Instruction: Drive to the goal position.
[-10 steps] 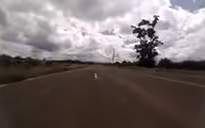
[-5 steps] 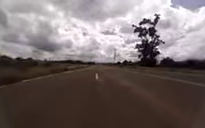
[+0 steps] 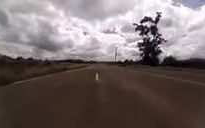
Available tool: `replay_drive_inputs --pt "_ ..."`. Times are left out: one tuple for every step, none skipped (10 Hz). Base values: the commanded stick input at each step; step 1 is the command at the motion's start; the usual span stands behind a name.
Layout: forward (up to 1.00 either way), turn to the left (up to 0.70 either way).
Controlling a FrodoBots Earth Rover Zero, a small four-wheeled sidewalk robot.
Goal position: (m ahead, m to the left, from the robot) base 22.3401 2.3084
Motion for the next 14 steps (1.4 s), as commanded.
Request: replay_drive_inputs --pt "1.0 0.0" --pt "1.0 0.0" --pt "1.0 0.0" --pt "1.0 0.0" --pt "1.0 0.0" --pt "1.0 0.0" --pt "1.0 0.0" --pt "1.0 0.0" --pt "1.0 0.0" --pt "1.0 0.0" --pt "1.0 0.0" --pt "1.0 0.0" --pt "1.0 0.0" --pt "1.0 0.0"
